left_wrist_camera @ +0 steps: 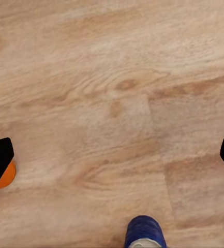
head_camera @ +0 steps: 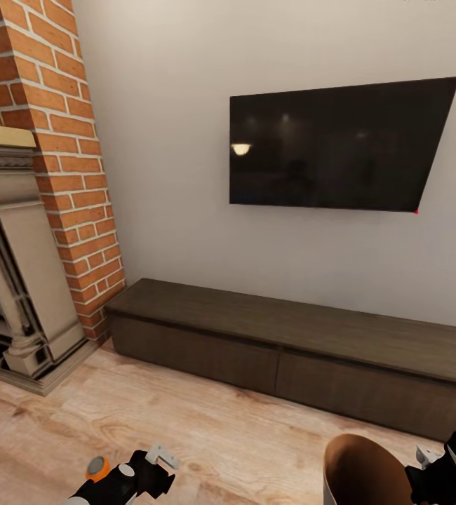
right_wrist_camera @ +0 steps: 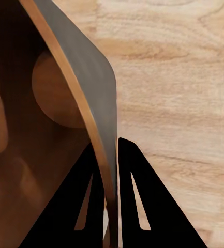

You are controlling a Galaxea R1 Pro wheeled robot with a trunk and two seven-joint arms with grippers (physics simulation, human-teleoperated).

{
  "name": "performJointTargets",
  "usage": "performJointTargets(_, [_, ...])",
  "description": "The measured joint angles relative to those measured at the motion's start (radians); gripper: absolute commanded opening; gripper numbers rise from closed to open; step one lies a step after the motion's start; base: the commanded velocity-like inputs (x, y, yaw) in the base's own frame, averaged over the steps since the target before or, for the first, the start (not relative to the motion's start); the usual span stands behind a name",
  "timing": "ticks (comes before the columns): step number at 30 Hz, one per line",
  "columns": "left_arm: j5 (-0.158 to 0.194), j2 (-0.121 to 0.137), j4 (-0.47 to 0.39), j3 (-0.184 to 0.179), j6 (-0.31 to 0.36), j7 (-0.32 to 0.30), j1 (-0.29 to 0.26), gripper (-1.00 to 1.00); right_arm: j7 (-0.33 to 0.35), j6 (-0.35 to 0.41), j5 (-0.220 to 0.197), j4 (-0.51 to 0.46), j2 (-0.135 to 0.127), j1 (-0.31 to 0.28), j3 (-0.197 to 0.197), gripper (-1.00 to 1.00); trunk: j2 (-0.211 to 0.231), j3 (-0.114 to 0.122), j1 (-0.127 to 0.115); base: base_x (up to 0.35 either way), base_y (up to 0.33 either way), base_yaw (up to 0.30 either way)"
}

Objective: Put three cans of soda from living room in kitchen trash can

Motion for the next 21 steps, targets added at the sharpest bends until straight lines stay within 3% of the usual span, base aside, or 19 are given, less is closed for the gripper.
performJointTargets(10, [-0.003, -0.001, 0.000, -0.003, 0.007, -0.004, 0.000, 1.00, 0.002, 0.001, -0.001, 0.000, -0.008, 0.000, 0.000, -1.00, 0.000, 0.000, 0.000, 0.000, 0.297, -0.217])
performJointTargets(14, [-0.003, -0.001, 0.000, -0.028, 0.010, -0.002, 0.000, 1.00, 0.002, 0.002, -0.004, 0.000, -0.010, 0.000, -0.001, -1.00, 0.000, 0.000, 0.000, 0.000, 0.320, -0.246])
performJointTargets(21, [-0.004, -0.021, 0.001, -0.043, 0.014, 0.002, 0.000, 1.00, 0.001, 0.002, -0.002, 0.000, -0.013, 0.000, -0.001, -1.00, 0.000, 0.000, 0.000, 0.053, 0.311, -0.247])
